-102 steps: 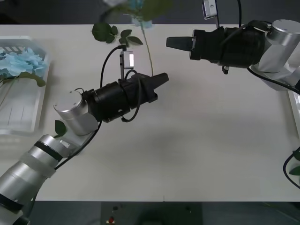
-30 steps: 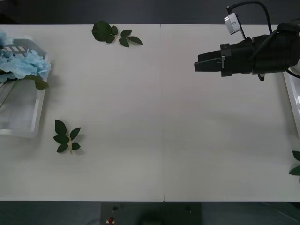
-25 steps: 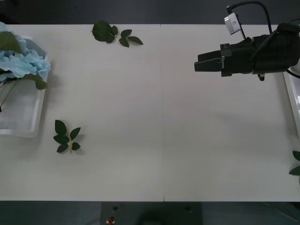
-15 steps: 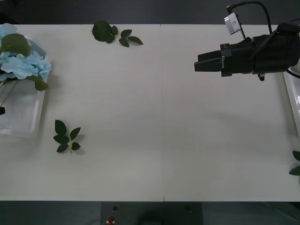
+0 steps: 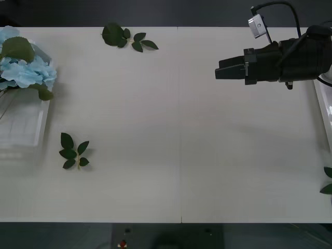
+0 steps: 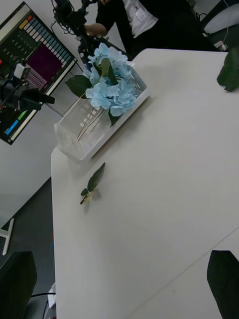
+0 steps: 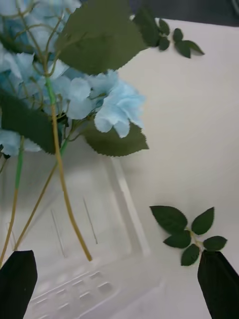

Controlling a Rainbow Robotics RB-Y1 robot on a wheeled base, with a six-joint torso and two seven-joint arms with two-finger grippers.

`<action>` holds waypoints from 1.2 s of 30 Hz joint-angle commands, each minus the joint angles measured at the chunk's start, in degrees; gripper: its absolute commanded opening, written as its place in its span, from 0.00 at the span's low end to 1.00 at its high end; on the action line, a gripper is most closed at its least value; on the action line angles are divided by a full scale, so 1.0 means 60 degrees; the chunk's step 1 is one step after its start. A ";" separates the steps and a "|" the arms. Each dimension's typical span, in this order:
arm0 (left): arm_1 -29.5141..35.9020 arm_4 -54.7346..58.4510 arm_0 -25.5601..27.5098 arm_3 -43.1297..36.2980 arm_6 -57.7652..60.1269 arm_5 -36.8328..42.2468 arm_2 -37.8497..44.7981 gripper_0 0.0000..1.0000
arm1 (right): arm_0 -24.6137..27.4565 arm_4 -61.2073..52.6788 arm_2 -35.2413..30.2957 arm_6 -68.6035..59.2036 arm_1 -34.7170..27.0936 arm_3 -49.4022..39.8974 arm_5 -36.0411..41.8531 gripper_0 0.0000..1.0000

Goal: Put the red flowers into the right box and the blue flowers into the left box

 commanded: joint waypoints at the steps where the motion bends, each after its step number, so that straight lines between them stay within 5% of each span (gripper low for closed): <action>1: 0.0501 0.0717 -0.0165 -0.1002 0.0627 0.0278 0.0201 0.94 | -0.0250 -0.0097 -0.0201 0.0139 0.0025 -0.0170 0.0068 1.00; 8: 0.0515 0.2635 -0.0253 -0.3302 0.2297 -0.0469 -0.0722 0.94 | -0.0250 -0.0097 -0.0201 0.0139 0.0025 -0.0170 0.0068 1.00; 23: 0.0501 0.3441 -0.0692 -0.7550 0.2355 -0.5596 -0.5395 1.00 | -0.0250 -0.0097 -0.0201 0.0139 0.0025 -0.0170 0.0068 1.00; 36: 0.0984 0.3456 -0.1176 -0.8619 0.1960 -0.6812 -0.6889 1.00 | -0.0250 -0.0097 -0.0201 0.0139 0.0025 -0.0170 0.0068 1.00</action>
